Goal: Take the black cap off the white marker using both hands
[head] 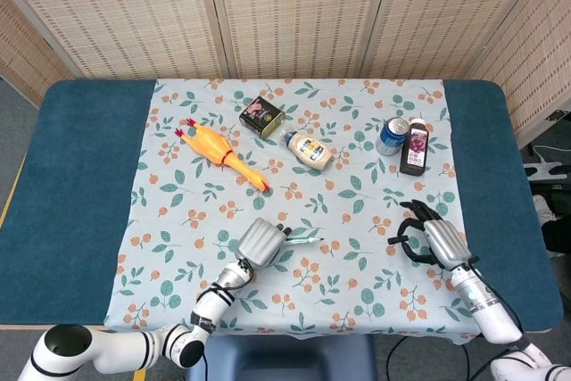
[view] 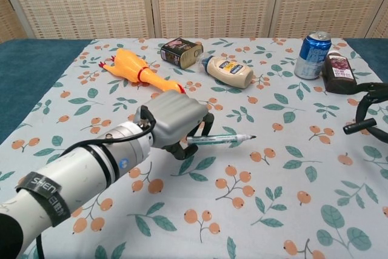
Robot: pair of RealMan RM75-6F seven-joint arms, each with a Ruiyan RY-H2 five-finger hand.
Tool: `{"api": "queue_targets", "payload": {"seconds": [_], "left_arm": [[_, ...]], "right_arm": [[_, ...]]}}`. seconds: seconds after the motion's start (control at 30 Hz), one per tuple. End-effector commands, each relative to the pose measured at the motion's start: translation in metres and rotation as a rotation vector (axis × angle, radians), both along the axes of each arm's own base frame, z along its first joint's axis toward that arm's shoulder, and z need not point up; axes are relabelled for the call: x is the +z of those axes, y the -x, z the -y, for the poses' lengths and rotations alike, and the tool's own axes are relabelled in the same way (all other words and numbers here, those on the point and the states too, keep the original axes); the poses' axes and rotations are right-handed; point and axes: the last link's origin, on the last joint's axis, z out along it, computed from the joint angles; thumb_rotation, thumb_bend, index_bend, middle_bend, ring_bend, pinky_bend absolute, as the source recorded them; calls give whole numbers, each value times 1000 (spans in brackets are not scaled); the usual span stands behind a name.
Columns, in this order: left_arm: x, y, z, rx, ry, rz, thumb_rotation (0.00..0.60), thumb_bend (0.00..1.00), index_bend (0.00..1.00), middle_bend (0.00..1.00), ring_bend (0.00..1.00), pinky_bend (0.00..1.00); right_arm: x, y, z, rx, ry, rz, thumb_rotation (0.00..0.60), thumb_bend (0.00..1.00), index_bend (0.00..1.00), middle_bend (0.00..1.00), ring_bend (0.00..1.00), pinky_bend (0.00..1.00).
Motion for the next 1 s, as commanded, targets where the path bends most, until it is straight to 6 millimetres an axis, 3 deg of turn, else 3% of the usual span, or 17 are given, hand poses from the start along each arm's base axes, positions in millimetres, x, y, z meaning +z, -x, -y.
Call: {"api": "queue_targets", "payload": {"seconds": [0.03, 0.13, 0.17, 0.23, 0.3, 0.4, 0.57, 0.7, 0.77, 0.8, 0.87, 0.93, 1.0], "left_arm": [[-6, 10, 1, 7, 12, -23, 600, 425, 642, 790, 983, 1000], [-5, 12, 0, 2, 16, -29, 600, 424, 503, 683, 979, 1000], [-5, 12, 1, 3, 24, -29, 600, 422, 458, 641, 978, 1000], [-4, 14, 1, 6, 39, -36, 600, 419, 332, 504, 976, 1000], [-3, 16, 1, 16, 62, -46, 600, 415, 216, 359, 975, 1000], [-1, 16, -1, 22, 66, -47, 600, 409, 121, 235, 962, 997], [12, 16, -6, 34, 58, 0, 600, 409, 45, 176, 913, 962], [29, 15, -4, 36, 58, 51, 600, 411, 6, 131, 730, 834], [37, 16, -4, 40, 56, 76, 600, 410, 0, 117, 544, 728], [47, 17, -3, 45, 52, 103, 600, 410, 0, 112, 395, 644], [75, 23, -2, 64, 45, 168, 600, 409, 0, 106, 285, 583], [125, 45, 7, 143, 28, 282, 600, 408, 0, 101, 252, 549], [149, 63, 15, 165, 18, 311, 600, 406, 0, 99, 209, 494]], "right_arm": [[-11, 5, -1, -18, -32, 2, 600, 498, 645, 99, 0, 133], [-17, 8, -2, -13, -46, -26, 600, 497, 416, 84, 0, 134], [-18, 9, -1, -15, -54, -41, 600, 485, 295, 59, 0, 134], [-18, 10, -2, -13, -62, -70, 600, 432, 105, 12, 0, 133], [-18, 9, -2, -12, -64, -93, 600, 373, 13, 0, 0, 133], [-16, 6, -5, -14, -66, -100, 600, 332, 0, 0, 0, 132], [-3, -3, -10, 1, -45, -97, 600, 326, 0, 0, 0, 121], [10, -8, -14, 30, -12, -112, 600, 297, 0, 0, 0, 39], [15, -10, -17, 44, -1, -128, 600, 267, 0, 0, 0, 6], [23, -11, -20, 61, 12, -157, 600, 248, 0, 0, 0, 0], [41, -16, -31, 89, 45, -229, 600, 220, 0, 0, 0, 0], [64, -23, -54, 104, 110, -305, 600, 212, 0, 0, 0, 0], [73, -26, -65, 95, 132, -347, 600, 211, 0, 0, 0, 0]]}}
